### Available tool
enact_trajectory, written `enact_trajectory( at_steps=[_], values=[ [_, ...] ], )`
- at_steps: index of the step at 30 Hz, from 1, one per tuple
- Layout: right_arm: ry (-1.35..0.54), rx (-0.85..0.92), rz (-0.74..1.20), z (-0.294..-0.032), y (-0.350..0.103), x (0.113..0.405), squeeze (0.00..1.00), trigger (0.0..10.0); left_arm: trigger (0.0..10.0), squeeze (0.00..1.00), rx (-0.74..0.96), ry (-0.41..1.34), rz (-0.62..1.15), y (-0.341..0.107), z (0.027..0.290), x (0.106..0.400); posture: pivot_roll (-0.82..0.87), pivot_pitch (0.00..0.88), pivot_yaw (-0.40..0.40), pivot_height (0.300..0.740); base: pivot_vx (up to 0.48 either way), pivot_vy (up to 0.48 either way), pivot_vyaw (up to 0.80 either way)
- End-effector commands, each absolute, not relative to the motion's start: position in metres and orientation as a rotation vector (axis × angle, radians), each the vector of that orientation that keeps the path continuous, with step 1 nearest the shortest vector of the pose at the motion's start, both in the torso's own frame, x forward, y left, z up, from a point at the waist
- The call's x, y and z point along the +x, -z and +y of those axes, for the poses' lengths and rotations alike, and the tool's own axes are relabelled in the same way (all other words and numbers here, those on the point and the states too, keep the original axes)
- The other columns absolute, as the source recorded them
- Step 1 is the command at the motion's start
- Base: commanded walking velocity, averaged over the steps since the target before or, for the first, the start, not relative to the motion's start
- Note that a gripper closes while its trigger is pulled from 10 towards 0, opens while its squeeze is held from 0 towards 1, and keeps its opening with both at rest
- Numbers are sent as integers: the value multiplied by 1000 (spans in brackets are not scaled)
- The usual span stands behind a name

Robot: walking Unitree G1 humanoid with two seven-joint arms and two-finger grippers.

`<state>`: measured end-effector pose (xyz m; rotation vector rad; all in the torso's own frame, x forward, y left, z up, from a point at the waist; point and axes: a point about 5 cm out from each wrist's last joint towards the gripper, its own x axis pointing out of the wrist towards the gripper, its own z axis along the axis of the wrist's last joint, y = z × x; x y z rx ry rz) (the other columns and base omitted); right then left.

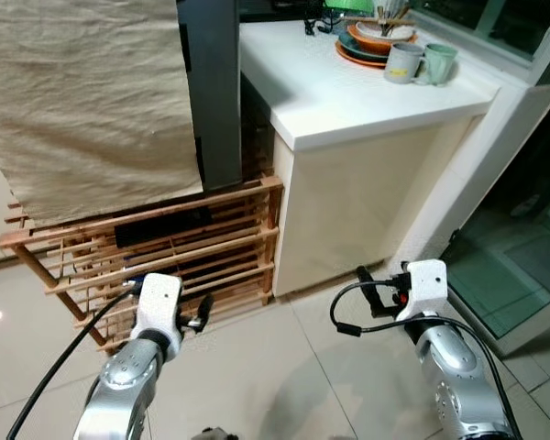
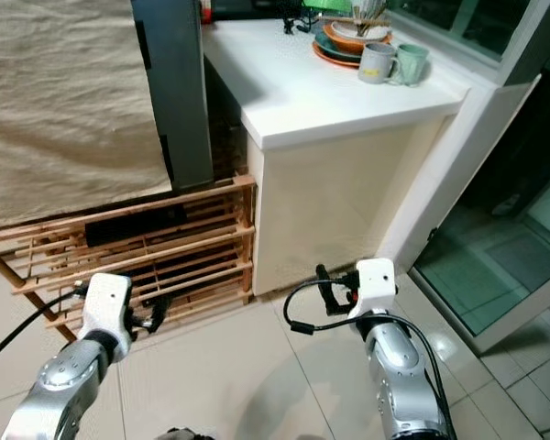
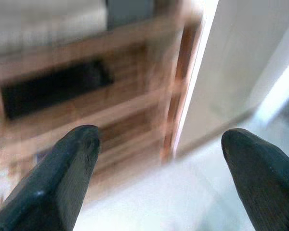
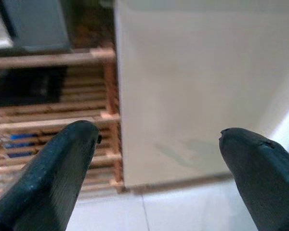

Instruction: Restocking fridge

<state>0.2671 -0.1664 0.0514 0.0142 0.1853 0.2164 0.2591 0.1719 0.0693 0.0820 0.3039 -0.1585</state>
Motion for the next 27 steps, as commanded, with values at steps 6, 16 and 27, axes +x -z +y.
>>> enact_trajectory(
  at_steps=[6, 16, 27],
  values=[
    [-232, 3, 132, -160, -66, 281, 180, 10000, 10000, 0, 65, 164, 205, -91, 169, 271, -120, 0, -14, 740, 0, 0, 0],
    [-230, 3, 130, -159, -66, 286, 184, 10000, 10000, 0, 67, 129, 181, -98, 175, 282, -116, 0, -18, 740, 0, 463, -789],
    [-212, 16, 124, -159, -66, 288, 184, 10000, 10000, 0, 110, 136, 151, -107, 178, 290, -119, 0, -12, 740, 0, 480, -727]
  ],
)
